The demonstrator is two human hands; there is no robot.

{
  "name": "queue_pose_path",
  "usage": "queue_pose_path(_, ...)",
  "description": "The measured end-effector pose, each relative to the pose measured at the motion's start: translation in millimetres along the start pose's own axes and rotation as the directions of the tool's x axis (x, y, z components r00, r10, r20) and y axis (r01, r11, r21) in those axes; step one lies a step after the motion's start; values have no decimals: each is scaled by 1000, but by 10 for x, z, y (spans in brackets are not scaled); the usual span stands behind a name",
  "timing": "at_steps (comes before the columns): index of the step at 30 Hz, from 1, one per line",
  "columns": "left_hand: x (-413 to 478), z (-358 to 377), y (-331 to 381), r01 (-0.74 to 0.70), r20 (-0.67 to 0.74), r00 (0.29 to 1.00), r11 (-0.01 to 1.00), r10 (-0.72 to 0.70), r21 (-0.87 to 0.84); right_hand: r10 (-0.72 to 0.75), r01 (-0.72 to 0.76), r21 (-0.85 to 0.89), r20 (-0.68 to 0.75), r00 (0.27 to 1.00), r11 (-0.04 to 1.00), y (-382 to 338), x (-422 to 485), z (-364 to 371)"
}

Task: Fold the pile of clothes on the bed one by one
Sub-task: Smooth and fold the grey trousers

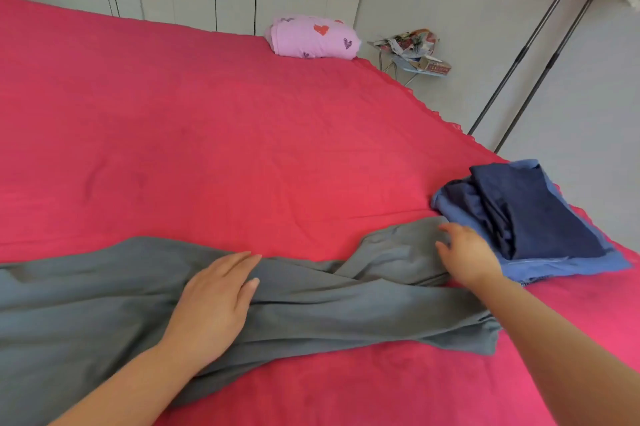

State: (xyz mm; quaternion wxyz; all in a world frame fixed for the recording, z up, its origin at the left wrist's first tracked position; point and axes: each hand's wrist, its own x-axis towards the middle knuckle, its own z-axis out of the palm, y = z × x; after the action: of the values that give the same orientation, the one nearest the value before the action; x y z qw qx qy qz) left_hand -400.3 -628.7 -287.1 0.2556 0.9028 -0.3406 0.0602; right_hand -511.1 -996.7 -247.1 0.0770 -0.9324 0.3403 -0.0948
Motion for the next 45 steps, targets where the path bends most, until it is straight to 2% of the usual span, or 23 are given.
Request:
queue_pose_path(1,93,-2,-39,-33,0,999,999,33,36,-69,70,-32,38,997,997,-78,47,60)
queue_pose_path(3,278,-37,-83,-44,106,994,995,34,93,-184,198,-111,125,975,974,-233,164,159)
queue_pose_path(5,445,-46,-142,-26,222,975,991,-5,133,-220,266,-234,206,954,935,-363,283,239)
queue_pose_path(7,590,-17,-151,-20,301,952,975,-49,222,-175,265,-366,261,949,892,-442,358,270)
queue_pose_path(9,701,31,-191,0,375,920,955,-117,297,-146,251,-500,240,960,829,-467,397,221)
queue_pose_path(11,764,18,-238,81,425,886,966,-183,247,-122,207,-578,183,976,789,-432,410,117)
queue_pose_path(12,782,-8,-272,139,405,891,973,-204,184,-91,166,-602,153,984,781,-399,408,55)
queue_pose_path(14,831,-46,-377,251,219,942,967,-253,37,-33,74,-615,78,996,785,-308,414,-20)
queue_pose_path(15,835,-70,-402,270,123,955,963,-269,11,-13,38,-595,47,999,803,-263,414,-17)
queue_pose_path(16,822,-81,-403,270,86,959,962,-272,35,2,13,-544,27,1000,839,-233,404,12)
queue_pose_path(18,765,-44,-374,257,85,960,959,-268,122,-16,22,-342,20,1000,940,-207,368,113)
queue_pose_path(20,699,-7,-330,254,30,965,956,-261,149,-67,66,-144,-7,998,987,-237,295,145)
queue_pose_path(22,635,-28,-280,191,-51,981,972,-186,140,-133,126,-106,-67,989,986,-237,187,59)
queue_pose_path(24,530,-92,-209,60,-64,997,987,-51,147,-159,155,-116,-27,987,981,-125,43,-64)
queue_pose_path(27,251,-134,-121,-109,50,993,992,107,60,-51,58,-63,104,993,996,122,-284,-275)
queue_pose_path(29,37,-119,-125,-115,118,987,993,111,24,69,-72,15,143,987,997,262,-517,-375)
queue_pose_path(31,-120,-77,-149,-125,164,980,989,110,82,209,-232,81,223,952,969,337,-689,-412)
queue_pose_path(34,-224,-13,-150,-84,158,985,993,71,81,312,-355,106,292,904,929,381,-810,-337)
queue_pose_path(37,-203,-72,-65,32,147,989,999,-25,-41,300,-341,178,223,928,923,331,-753,-433)
queue_pose_path(40,-153,-130,-48,88,129,989,991,-75,-99,183,-208,234,124,975,950,198,-565,-701)
queue_pose_path(42,-102,-178,-43,108,32,994,983,-104,-150,135,-155,331,83,987,931,75,-361,-898)
queue_pose_path(45,-55,-280,-34,132,-170,972,977,-161,-169,187,-170,519,20,982,838,-19,23,-1082)
